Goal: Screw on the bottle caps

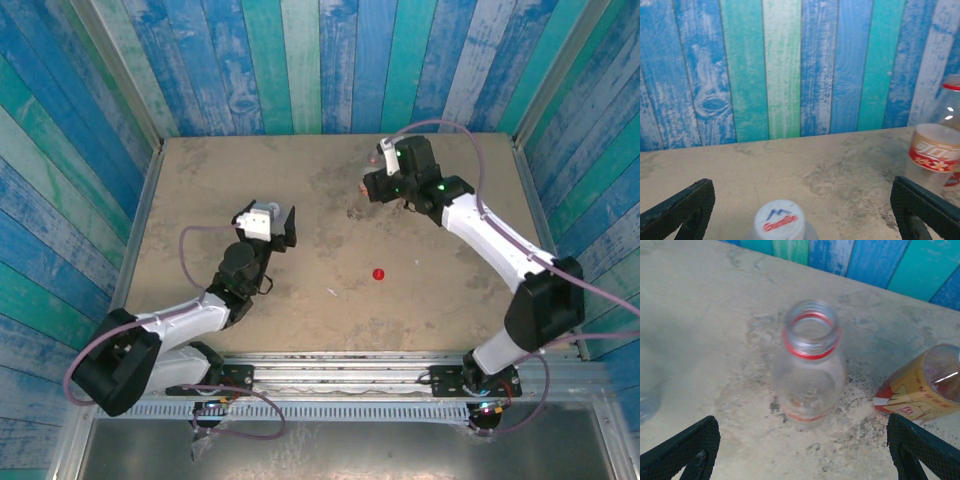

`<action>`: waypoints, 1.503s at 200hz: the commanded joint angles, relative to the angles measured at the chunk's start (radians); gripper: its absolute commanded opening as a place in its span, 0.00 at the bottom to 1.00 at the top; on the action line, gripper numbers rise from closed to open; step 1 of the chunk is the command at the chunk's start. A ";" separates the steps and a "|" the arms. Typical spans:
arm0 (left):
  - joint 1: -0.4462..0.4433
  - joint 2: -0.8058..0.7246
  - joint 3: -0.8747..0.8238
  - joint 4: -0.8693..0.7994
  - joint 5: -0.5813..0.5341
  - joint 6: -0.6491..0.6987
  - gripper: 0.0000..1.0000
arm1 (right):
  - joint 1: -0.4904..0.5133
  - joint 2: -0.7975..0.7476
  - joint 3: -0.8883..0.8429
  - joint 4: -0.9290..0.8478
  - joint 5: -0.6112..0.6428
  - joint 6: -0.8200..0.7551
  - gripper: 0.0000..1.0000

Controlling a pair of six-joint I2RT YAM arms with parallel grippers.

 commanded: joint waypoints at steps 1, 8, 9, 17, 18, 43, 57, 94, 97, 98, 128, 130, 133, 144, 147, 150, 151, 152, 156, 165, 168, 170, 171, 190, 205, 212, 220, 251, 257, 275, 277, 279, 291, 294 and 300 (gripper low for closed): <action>-0.029 -0.042 0.011 -0.055 0.041 0.045 0.94 | -0.022 0.060 0.077 0.024 -0.034 0.003 0.88; -0.037 -0.043 0.011 -0.060 0.049 0.045 0.94 | -0.026 0.084 0.099 0.024 -0.043 0.000 0.87; -0.038 -0.043 0.011 -0.059 0.051 0.045 0.94 | -0.027 0.086 0.102 0.024 -0.045 -0.001 0.87; -0.046 -0.040 0.007 -0.062 0.059 0.044 0.94 | -0.030 0.109 0.125 0.024 -0.056 -0.009 0.86; -0.047 -0.040 0.007 -0.062 0.059 0.043 0.94 | -0.030 0.113 0.128 0.025 -0.058 -0.011 0.85; -0.063 -0.027 -0.009 -0.060 0.064 0.029 0.94 | -0.036 0.178 0.196 0.024 -0.090 -0.027 0.82; -0.067 -0.023 -0.020 -0.057 0.066 0.016 0.94 | -0.039 0.208 0.229 0.024 -0.107 -0.027 0.74; -0.078 -0.014 -0.023 -0.048 0.091 0.010 0.94 | -0.042 0.258 0.281 0.020 -0.136 -0.023 0.49; -0.078 -0.014 -0.021 -0.048 0.092 0.011 0.94 | -0.042 0.260 0.284 0.019 -0.138 -0.023 0.46; -0.078 -0.014 -0.021 -0.048 0.094 0.012 0.94 | -0.042 0.261 0.284 0.020 -0.138 -0.024 0.45; -0.083 -0.006 0.003 -0.060 0.120 0.037 0.94 | -0.042 0.265 0.295 0.001 -0.146 -0.026 0.31; -0.083 -0.006 0.005 -0.061 0.121 0.039 0.94 | -0.042 0.264 0.295 0.001 -0.147 -0.028 0.31; -0.082 -0.005 0.007 -0.062 0.124 0.042 0.94 | -0.042 0.263 0.294 -0.004 -0.148 -0.029 0.30; -0.083 -0.003 0.013 -0.065 0.135 0.050 0.94 | -0.042 0.255 0.292 -0.015 -0.158 -0.036 0.28; -0.082 -0.003 0.014 -0.065 0.139 0.052 0.94 | -0.042 0.253 0.292 -0.020 -0.162 -0.038 0.27; -0.083 -0.003 0.015 -0.065 0.144 0.053 0.94 | -0.042 0.249 0.291 -0.023 -0.164 -0.039 0.27; -0.083 -0.003 0.015 -0.065 0.146 0.054 0.94 | -0.042 0.248 0.290 -0.025 -0.166 -0.040 0.27; -0.083 -0.002 0.016 -0.066 0.147 0.055 0.94 | -0.043 0.246 0.290 -0.027 -0.167 -0.041 0.27; -0.083 -0.002 0.019 -0.066 0.153 0.057 0.94 | -0.042 0.239 0.288 -0.031 -0.171 -0.043 0.27; -0.085 -0.003 0.023 -0.071 0.170 0.061 0.94 | -0.041 0.224 0.282 -0.043 -0.184 -0.050 0.27; -0.085 -0.004 0.023 -0.071 0.176 0.062 0.94 | -0.040 0.218 0.279 -0.047 -0.188 -0.052 0.27; -0.084 -0.004 0.024 -0.072 0.180 0.063 0.94 | -0.039 0.213 0.278 -0.050 -0.189 -0.053 0.27; -0.084 -0.004 0.025 -0.072 0.183 0.064 0.94 | -0.039 0.211 0.276 -0.051 -0.190 -0.054 0.27; -0.088 -0.013 0.032 -0.083 0.236 0.073 0.94 | -0.025 0.159 0.241 -0.068 -0.194 -0.078 0.27; -0.091 -0.018 0.047 -0.103 0.300 0.087 0.94 | -0.003 0.109 0.190 -0.066 -0.190 -0.103 0.27; -0.096 -0.020 0.055 -0.115 0.331 0.097 0.94 | 0.008 0.082 0.163 -0.065 -0.189 -0.111 0.27; -0.103 -0.020 0.067 -0.128 0.361 0.108 0.94 | 0.024 0.053 0.132 -0.063 -0.183 -0.117 0.27; -0.129 -0.007 0.083 -0.123 0.441 0.108 0.94 | 0.113 -0.065 0.007 -0.049 -0.116 -0.154 0.28; -0.131 -0.002 0.083 -0.111 0.455 0.100 0.94 | 0.141 -0.087 -0.013 -0.045 -0.096 -0.157 0.28; -0.133 0.014 0.082 -0.096 0.490 0.084 0.94 | 0.197 -0.144 -0.073 -0.037 -0.066 -0.151 0.28; -0.131 0.015 0.082 -0.096 0.493 0.084 0.94 | 0.202 -0.151 -0.080 -0.037 -0.064 -0.149 0.28; -0.132 0.016 0.082 -0.096 0.497 0.082 0.94 | 0.206 -0.156 -0.086 -0.037 -0.065 -0.146 0.28; -0.132 0.024 0.082 -0.097 0.514 0.074 0.94 | 0.228 -0.186 -0.116 -0.035 -0.060 -0.121 0.28; -0.132 0.025 0.082 -0.096 0.519 0.073 0.94 | 0.234 -0.193 -0.123 -0.035 -0.060 -0.115 0.28; -0.132 0.026 0.080 -0.096 0.528 0.069 0.94 | 0.245 -0.206 -0.138 -0.035 -0.058 -0.106 0.28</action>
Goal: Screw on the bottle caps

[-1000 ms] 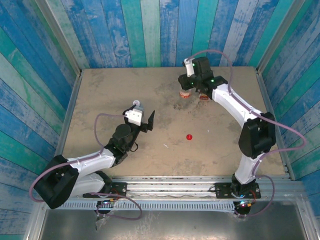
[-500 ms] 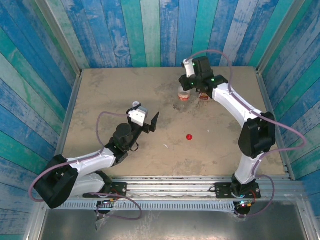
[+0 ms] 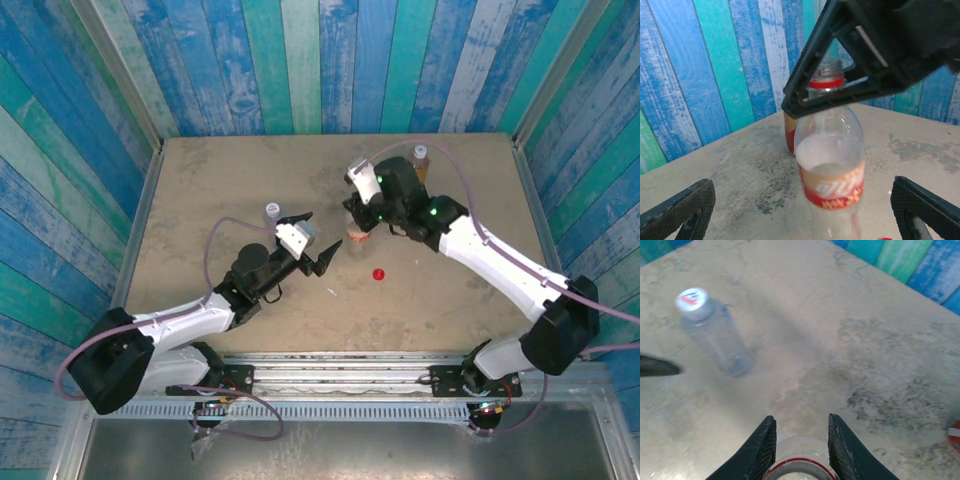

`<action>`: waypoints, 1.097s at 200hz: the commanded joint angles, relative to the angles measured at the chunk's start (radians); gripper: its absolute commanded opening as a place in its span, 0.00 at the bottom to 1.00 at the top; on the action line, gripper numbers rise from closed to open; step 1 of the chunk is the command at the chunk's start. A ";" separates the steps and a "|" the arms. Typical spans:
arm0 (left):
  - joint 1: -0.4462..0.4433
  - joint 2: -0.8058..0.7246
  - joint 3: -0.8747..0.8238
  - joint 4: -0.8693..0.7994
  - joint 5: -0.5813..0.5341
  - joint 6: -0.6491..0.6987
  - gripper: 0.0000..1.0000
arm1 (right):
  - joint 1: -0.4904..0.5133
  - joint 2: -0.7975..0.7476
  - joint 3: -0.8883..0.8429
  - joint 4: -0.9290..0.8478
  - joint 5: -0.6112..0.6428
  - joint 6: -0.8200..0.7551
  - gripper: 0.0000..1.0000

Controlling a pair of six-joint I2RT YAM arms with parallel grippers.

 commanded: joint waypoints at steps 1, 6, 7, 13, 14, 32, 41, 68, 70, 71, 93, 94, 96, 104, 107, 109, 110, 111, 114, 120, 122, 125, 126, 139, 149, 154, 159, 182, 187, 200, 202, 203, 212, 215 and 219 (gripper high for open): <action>-0.003 0.027 0.017 0.018 0.076 -0.018 0.94 | 0.028 -0.052 -0.051 0.005 0.045 0.027 0.28; -0.002 0.029 0.015 0.018 0.085 -0.020 0.94 | 0.036 -0.063 -0.060 0.005 0.046 0.034 0.28; -0.004 0.029 0.015 0.018 0.086 -0.020 0.94 | 0.038 -0.065 -0.062 0.005 0.047 0.036 0.28; -0.003 0.030 0.014 0.014 0.096 -0.021 0.94 | 0.050 -0.076 -0.073 0.005 0.050 0.042 0.28; -0.003 0.031 0.014 0.014 0.097 -0.021 0.94 | 0.052 -0.077 -0.075 0.006 0.051 0.043 0.28; -0.007 0.039 0.015 0.005 0.139 -0.018 0.94 | 0.076 -0.098 -0.100 0.010 0.052 0.061 0.29; -0.012 0.046 0.016 0.006 0.160 -0.013 0.94 | 0.084 -0.107 -0.109 0.013 0.053 0.068 0.29; -0.025 0.083 0.030 0.006 0.210 -0.021 0.94 | 0.103 -0.118 -0.126 0.022 0.052 0.070 0.29; -0.025 0.084 0.031 0.007 0.214 -0.022 0.94 | 0.103 -0.118 -0.126 0.022 0.051 0.070 0.29; -0.025 0.096 0.031 0.007 0.215 -0.024 0.94 | 0.103 -0.118 -0.126 0.022 0.051 0.070 0.29; -0.026 0.157 0.034 0.059 0.235 -0.051 0.96 | 0.109 -0.116 -0.133 0.022 0.047 0.064 0.29; -0.026 0.159 0.034 0.062 0.235 -0.051 0.96 | 0.110 -0.116 -0.134 0.022 0.047 0.064 0.29; -0.027 0.164 0.034 0.069 0.236 -0.056 0.96 | 0.110 -0.116 -0.134 0.022 0.046 0.064 0.29; -0.026 0.181 0.037 0.083 0.241 -0.062 0.98 | 0.112 -0.115 -0.135 0.022 0.043 0.064 0.29; -0.026 0.187 0.040 0.085 0.244 -0.065 0.98 | 0.112 -0.115 -0.136 0.022 0.043 0.064 0.29; -0.026 0.191 0.042 0.087 0.245 -0.065 0.99 | 0.112 -0.115 -0.138 0.023 0.043 0.064 0.29; -0.026 0.193 0.043 0.087 0.247 -0.064 0.99 | 0.112 -0.115 -0.138 0.023 0.043 0.064 0.29; -0.026 0.196 0.044 0.087 0.248 -0.064 0.99 | 0.112 -0.115 -0.139 0.023 0.043 0.064 0.29; -0.026 0.202 0.047 0.089 0.252 -0.066 1.00 | 0.113 -0.115 -0.139 0.025 0.041 0.064 0.29; -0.025 0.214 0.053 0.092 0.260 -0.067 0.99 | 0.114 -0.115 -0.142 0.029 0.038 0.066 0.29; -0.026 0.220 0.056 0.093 0.264 -0.068 0.98 | 0.114 -0.116 -0.144 0.031 0.036 0.066 0.29; -0.026 0.225 0.059 0.095 0.269 -0.069 0.97 | 0.114 -0.117 -0.145 0.035 0.035 0.068 0.29; -0.026 0.227 0.059 0.097 0.269 -0.070 0.96 | 0.114 -0.117 -0.146 0.036 0.035 0.068 0.29; -0.026 0.254 0.067 0.116 0.284 -0.078 0.93 | 0.115 -0.124 -0.161 0.064 0.026 0.076 0.29; -0.028 0.270 0.072 0.131 0.286 -0.084 0.93 | 0.114 -0.131 -0.172 0.083 0.016 0.084 0.29; -0.027 0.279 0.074 0.139 0.287 -0.087 0.92 | 0.115 -0.134 -0.178 0.094 0.011 0.088 0.29; -0.026 0.284 0.076 0.146 0.290 -0.089 0.91 | 0.115 -0.136 -0.184 0.102 0.007 0.092 0.29; -0.026 0.319 0.097 0.144 0.292 -0.087 0.86 | 0.115 -0.145 -0.200 0.130 -0.009 0.108 0.28; -0.028 0.325 0.100 0.146 0.291 -0.087 0.86 | 0.114 -0.147 -0.201 0.133 -0.012 0.109 0.28; -0.027 0.342 0.107 0.151 0.291 -0.087 0.82 | 0.115 -0.148 -0.204 0.132 -0.014 0.109 0.28; -0.027 0.345 0.107 0.152 0.290 -0.088 0.81 | 0.115 -0.149 -0.203 0.132 -0.015 0.110 0.28; -0.026 0.346 0.107 0.152 0.290 -0.088 0.81 | 0.115 -0.149 -0.204 0.132 -0.015 0.110 0.28; -0.026 0.353 0.111 0.153 0.290 -0.087 0.78 | 0.115 -0.151 -0.206 0.130 -0.015 0.108 0.29; -0.026 0.355 0.113 0.152 0.290 -0.087 0.78 | 0.114 -0.151 -0.207 0.130 -0.014 0.106 0.29; -0.027 0.357 0.114 0.151 0.292 -0.086 0.77 | 0.114 -0.153 -0.208 0.128 -0.013 0.106 0.29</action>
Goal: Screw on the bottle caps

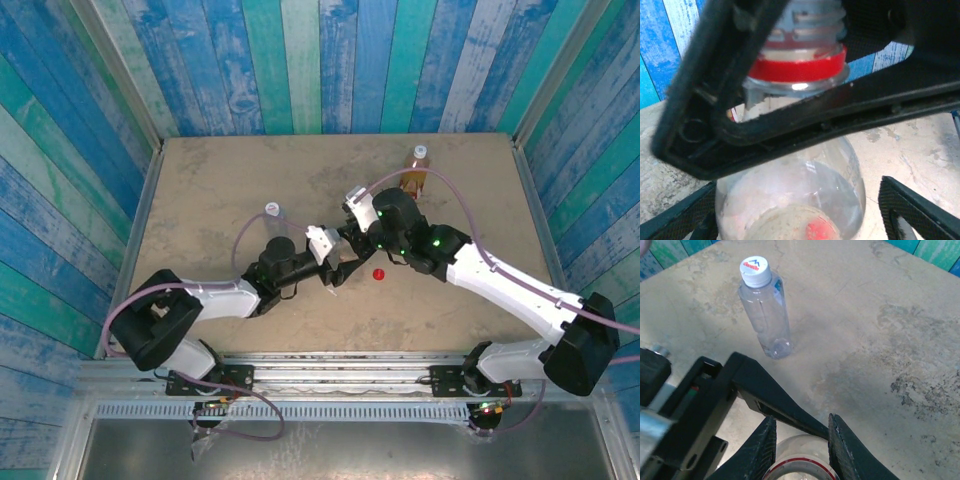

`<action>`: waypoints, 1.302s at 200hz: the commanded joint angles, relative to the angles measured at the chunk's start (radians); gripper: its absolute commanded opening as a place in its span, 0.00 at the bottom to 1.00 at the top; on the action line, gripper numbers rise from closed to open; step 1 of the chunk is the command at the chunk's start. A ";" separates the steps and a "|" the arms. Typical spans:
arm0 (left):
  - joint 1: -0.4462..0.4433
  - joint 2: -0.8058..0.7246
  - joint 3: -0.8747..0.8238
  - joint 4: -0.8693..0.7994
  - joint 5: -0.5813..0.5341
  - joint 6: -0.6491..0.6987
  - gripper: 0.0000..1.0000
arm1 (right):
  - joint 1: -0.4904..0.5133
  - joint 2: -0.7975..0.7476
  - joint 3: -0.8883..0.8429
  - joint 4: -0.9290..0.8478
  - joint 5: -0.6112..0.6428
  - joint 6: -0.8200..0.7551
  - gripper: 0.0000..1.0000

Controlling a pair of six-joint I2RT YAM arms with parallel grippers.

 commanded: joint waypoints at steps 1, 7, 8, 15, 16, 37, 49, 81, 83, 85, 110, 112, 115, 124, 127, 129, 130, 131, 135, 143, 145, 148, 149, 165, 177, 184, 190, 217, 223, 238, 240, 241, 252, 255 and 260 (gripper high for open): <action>-0.004 0.045 0.026 0.028 0.018 -0.004 0.77 | 0.009 -0.025 -0.015 0.029 -0.013 0.011 0.29; -0.004 0.048 0.028 0.025 0.018 -0.005 0.76 | 0.009 -0.026 -0.017 0.029 -0.013 0.011 0.29; -0.003 0.047 0.028 0.024 0.018 -0.004 0.76 | 0.008 -0.027 -0.017 0.029 -0.013 0.011 0.29; -0.002 0.047 0.028 0.021 0.017 -0.003 0.76 | 0.009 -0.027 -0.018 0.026 -0.013 0.008 0.29; -0.002 0.047 0.028 0.021 0.017 -0.002 0.76 | 0.009 -0.027 -0.018 0.025 -0.013 0.007 0.29; -0.004 0.037 0.028 0.001 0.012 0.001 0.77 | 0.009 -0.027 -0.016 0.011 -0.008 0.000 0.29; -0.003 0.030 0.027 -0.011 0.007 0.007 0.80 | 0.008 -0.026 -0.017 0.004 -0.004 -0.006 0.29; -0.004 0.022 0.025 -0.024 0.002 0.012 0.78 | 0.009 -0.022 -0.015 -0.001 -0.003 -0.012 0.29; -0.003 0.021 0.026 -0.024 0.003 0.012 0.77 | 0.009 -0.021 -0.014 -0.001 -0.003 -0.012 0.29; -0.003 0.023 0.026 -0.025 0.003 0.012 0.76 | 0.009 -0.021 -0.014 -0.002 -0.004 -0.012 0.29; -0.004 0.028 0.030 -0.018 0.011 0.007 0.70 | 0.009 -0.019 -0.013 -0.005 -0.007 -0.017 0.29; -0.003 0.028 0.032 -0.018 0.012 0.006 0.69 | 0.009 -0.019 -0.013 -0.007 -0.007 -0.017 0.29; -0.003 0.027 0.031 -0.018 0.013 0.004 0.67 | 0.008 -0.018 -0.014 -0.009 -0.007 -0.018 0.29; -0.004 0.027 0.033 -0.019 0.015 0.004 0.64 | 0.008 -0.017 -0.010 -0.014 -0.006 -0.020 0.29; -0.003 0.028 0.034 -0.018 0.017 0.004 0.63 | 0.008 -0.016 -0.010 -0.016 -0.004 -0.020 0.29; -0.002 0.028 0.034 -0.017 0.017 0.004 0.63 | 0.008 -0.016 -0.009 -0.017 -0.004 -0.021 0.29; -0.003 0.028 0.034 -0.018 0.016 0.004 0.63 | 0.008 -0.016 -0.009 -0.018 -0.004 -0.020 0.29; -0.002 0.028 0.034 -0.018 0.016 0.005 0.63 | 0.009 -0.016 -0.009 -0.018 -0.004 -0.020 0.29; -0.003 0.028 0.036 -0.019 0.017 0.005 0.62 | 0.009 -0.017 -0.007 -0.020 -0.005 -0.020 0.29; -0.002 0.028 0.036 -0.021 0.015 0.006 0.61 | 0.010 -0.020 -0.006 -0.020 -0.006 -0.020 0.30; -0.002 0.028 0.036 -0.021 0.015 0.007 0.61 | 0.011 -0.021 -0.005 -0.020 -0.006 -0.020 0.30; -0.003 0.028 0.034 -0.020 0.015 0.007 0.60 | 0.011 -0.022 -0.006 -0.020 -0.006 -0.019 0.31; -0.003 0.028 0.034 -0.019 0.013 0.007 0.60 | 0.011 -0.022 -0.006 -0.020 -0.006 -0.019 0.31; -0.003 0.032 0.028 -0.008 0.009 0.007 0.55 | 0.010 -0.037 -0.002 -0.020 0.004 -0.011 0.45; -0.002 0.033 0.017 0.013 0.005 0.003 0.55 | 0.010 -0.055 -0.003 -0.020 0.020 -0.003 0.55; -0.002 0.033 0.012 0.022 0.004 0.001 0.55 | 0.010 -0.070 -0.006 -0.019 0.037 0.007 0.60; -0.003 0.033 0.009 0.030 0.003 -0.001 0.55 | 0.010 -0.085 -0.008 -0.016 0.054 0.017 0.64; -0.002 0.028 -0.011 0.052 -0.007 0.001 0.56 | 0.010 -0.171 -0.034 0.001 0.167 0.071 0.75; -0.003 0.025 -0.014 0.055 -0.007 0.003 0.56 | 0.010 -0.190 -0.042 0.004 0.194 0.083 0.77; -0.003 0.016 -0.021 0.043 0.000 0.009 0.57 | 0.010 -0.240 -0.073 -0.002 0.257 0.106 0.80; -0.002 0.014 -0.022 0.040 0.001 0.011 0.57 | 0.009 -0.246 -0.079 -0.002 0.264 0.106 0.81; -0.002 0.012 -0.022 0.039 0.001 0.012 0.57 | 0.009 -0.250 -0.082 -0.001 0.270 0.108 0.81; -0.003 0.001 -0.029 0.022 0.003 0.024 0.58 | 0.008 -0.288 -0.123 -0.005 0.301 0.098 0.86; -0.003 -0.003 -0.032 0.019 0.002 0.027 0.58 | 0.006 -0.299 -0.135 -0.006 0.308 0.090 0.86; -0.002 -0.012 -0.039 0.014 0.002 0.032 0.57 | 0.006 -0.316 -0.157 -0.009 0.329 0.085 0.87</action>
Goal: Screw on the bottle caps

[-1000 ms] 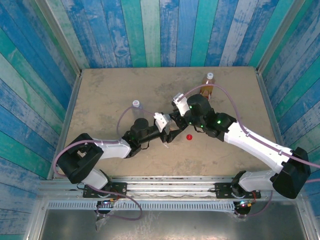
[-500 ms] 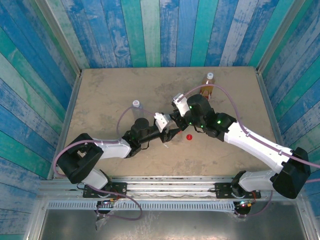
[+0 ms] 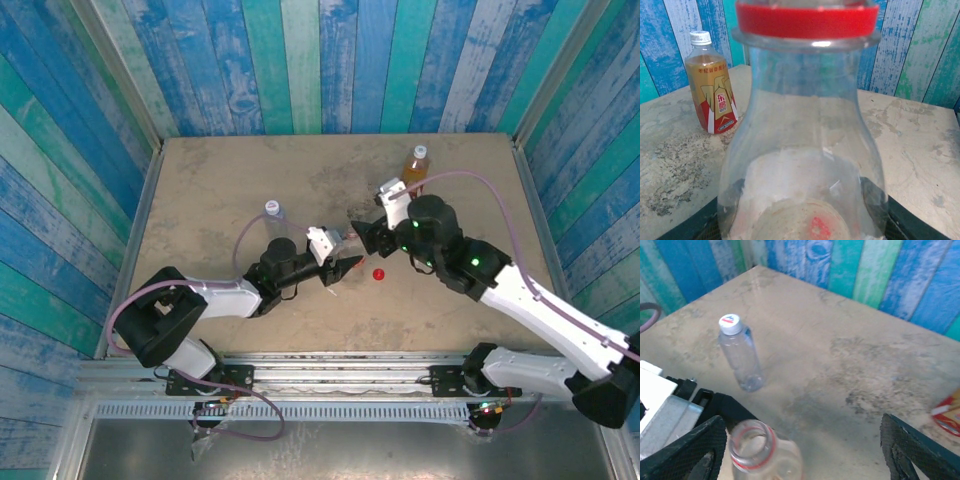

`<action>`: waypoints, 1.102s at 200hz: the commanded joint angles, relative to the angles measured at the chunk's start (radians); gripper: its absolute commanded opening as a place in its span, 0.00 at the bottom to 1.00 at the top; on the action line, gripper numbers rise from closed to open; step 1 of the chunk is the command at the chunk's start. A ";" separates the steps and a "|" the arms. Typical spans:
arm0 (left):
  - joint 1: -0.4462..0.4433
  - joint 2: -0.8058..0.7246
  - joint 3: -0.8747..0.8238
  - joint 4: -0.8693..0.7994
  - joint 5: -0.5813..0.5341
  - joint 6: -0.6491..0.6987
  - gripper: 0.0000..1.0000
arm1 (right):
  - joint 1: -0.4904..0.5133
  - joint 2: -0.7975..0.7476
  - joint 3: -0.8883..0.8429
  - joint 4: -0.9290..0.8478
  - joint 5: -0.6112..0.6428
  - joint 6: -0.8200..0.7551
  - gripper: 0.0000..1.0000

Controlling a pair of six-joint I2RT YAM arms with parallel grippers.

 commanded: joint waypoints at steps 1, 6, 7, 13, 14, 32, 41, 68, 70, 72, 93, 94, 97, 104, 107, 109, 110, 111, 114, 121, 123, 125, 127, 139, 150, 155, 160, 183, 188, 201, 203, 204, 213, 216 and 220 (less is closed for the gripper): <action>-0.003 -0.030 -0.026 -0.002 0.005 0.025 0.58 | 0.001 -0.064 -0.086 -0.013 0.134 0.014 0.86; -0.003 -0.038 -0.032 -0.009 0.003 0.030 0.58 | -0.001 -0.081 -0.108 -0.018 0.149 0.011 0.85; -0.003 -0.039 -0.034 -0.010 0.002 0.031 0.58 | -0.002 -0.082 -0.111 -0.020 0.151 0.012 0.85; -0.003 -0.052 -0.043 -0.019 -0.003 0.035 0.58 | -0.004 -0.094 -0.134 -0.031 0.162 0.013 0.83; -0.003 -0.054 -0.045 -0.020 -0.004 0.035 0.58 | -0.005 -0.095 -0.137 -0.033 0.164 0.015 0.83; -0.002 -0.082 -0.074 -0.033 -0.012 0.044 0.58 | -0.014 -0.086 -0.168 -0.092 0.181 0.037 0.77; -0.003 -0.092 -0.088 -0.026 -0.016 0.044 0.58 | -0.014 -0.063 -0.181 -0.112 0.184 0.046 0.73; -0.003 -0.087 -0.118 0.003 -0.016 0.041 0.58 | -0.014 0.051 -0.213 -0.111 0.151 0.089 0.67; -0.003 -0.086 -0.117 0.003 -0.015 0.040 0.58 | -0.014 0.062 -0.212 -0.110 0.146 0.095 0.67; -0.003 -0.084 -0.119 0.003 -0.016 0.041 0.58 | -0.014 0.072 -0.213 -0.109 0.142 0.099 0.66; -0.003 -0.081 -0.129 0.017 -0.021 0.032 0.58 | -0.019 0.188 -0.205 -0.094 0.073 0.135 0.63; -0.003 -0.082 -0.130 0.018 -0.021 0.032 0.58 | -0.020 0.191 -0.205 -0.093 0.070 0.136 0.63; -0.003 -0.082 -0.131 0.021 -0.021 0.031 0.58 | -0.021 0.208 -0.203 -0.091 0.061 0.140 0.62; -0.003 -0.081 -0.137 0.023 -0.025 0.029 0.58 | -0.023 0.245 -0.203 -0.080 0.047 0.150 0.61; -0.003 -0.081 -0.137 0.023 -0.028 0.029 0.58 | -0.025 0.259 -0.203 -0.077 0.041 0.154 0.61; -0.003 -0.081 -0.138 0.023 -0.029 0.029 0.58 | -0.025 0.268 -0.202 -0.074 0.036 0.156 0.60; -0.003 -0.081 -0.138 0.024 -0.028 0.029 0.58 | -0.026 0.273 -0.202 -0.074 0.033 0.158 0.60; -0.003 -0.081 -0.139 0.024 -0.028 0.029 0.58 | -0.026 0.278 -0.201 -0.072 0.031 0.158 0.60; -0.002 -0.082 -0.141 0.022 -0.030 0.029 0.58 | -0.028 0.290 -0.200 -0.069 0.025 0.162 0.59; -0.002 -0.082 -0.142 0.016 -0.031 0.029 0.58 | -0.032 0.316 -0.201 -0.057 0.006 0.171 0.58; -0.002 -0.082 -0.142 0.015 -0.031 0.030 0.58 | -0.034 0.325 -0.201 -0.056 0.001 0.172 0.57; -0.003 -0.084 -0.142 0.013 -0.032 0.030 0.58 | -0.035 0.332 -0.201 -0.052 -0.005 0.173 0.57; -0.002 -0.084 -0.142 0.012 -0.033 0.030 0.58 | -0.036 0.338 -0.201 -0.050 -0.010 0.174 0.57; -0.003 -0.088 -0.146 0.011 -0.034 0.031 0.58 | -0.044 0.378 -0.198 -0.043 -0.029 0.182 0.56; -0.003 -0.092 -0.148 0.010 -0.037 0.032 0.59 | -0.048 0.410 -0.189 -0.054 -0.042 0.189 0.55; -0.003 -0.095 -0.148 0.010 -0.038 0.032 0.59 | -0.050 0.422 -0.185 -0.059 -0.043 0.195 0.55; -0.003 -0.096 -0.150 0.006 -0.041 0.033 0.59 | -0.053 0.433 -0.184 -0.061 -0.043 0.202 0.54; -0.002 -0.096 -0.152 0.001 -0.043 0.035 0.59 | -0.067 0.463 -0.186 -0.054 -0.058 0.217 0.51; -0.003 -0.098 -0.151 0.001 -0.042 0.035 0.59 | -0.070 0.467 -0.186 -0.055 -0.061 0.219 0.50; -0.003 -0.098 -0.152 0.001 -0.042 0.035 0.59 | -0.074 0.478 -0.187 -0.054 -0.061 0.222 0.49; -0.003 -0.098 -0.151 0.001 -0.043 0.034 0.59 | -0.075 0.479 -0.188 -0.055 -0.060 0.222 0.49; -0.003 -0.098 -0.151 0.001 -0.043 0.034 0.59 | -0.075 0.481 -0.189 -0.054 -0.060 0.222 0.48; -0.003 -0.098 -0.150 0.000 -0.042 0.034 0.59 | -0.076 0.488 -0.192 -0.051 -0.053 0.223 0.48; -0.003 -0.098 -0.149 0.000 -0.041 0.035 0.59 | -0.076 0.490 -0.192 -0.050 -0.052 0.224 0.48; -0.003 -0.099 -0.150 0.000 -0.042 0.035 0.59 | -0.077 0.494 -0.192 -0.049 -0.049 0.225 0.47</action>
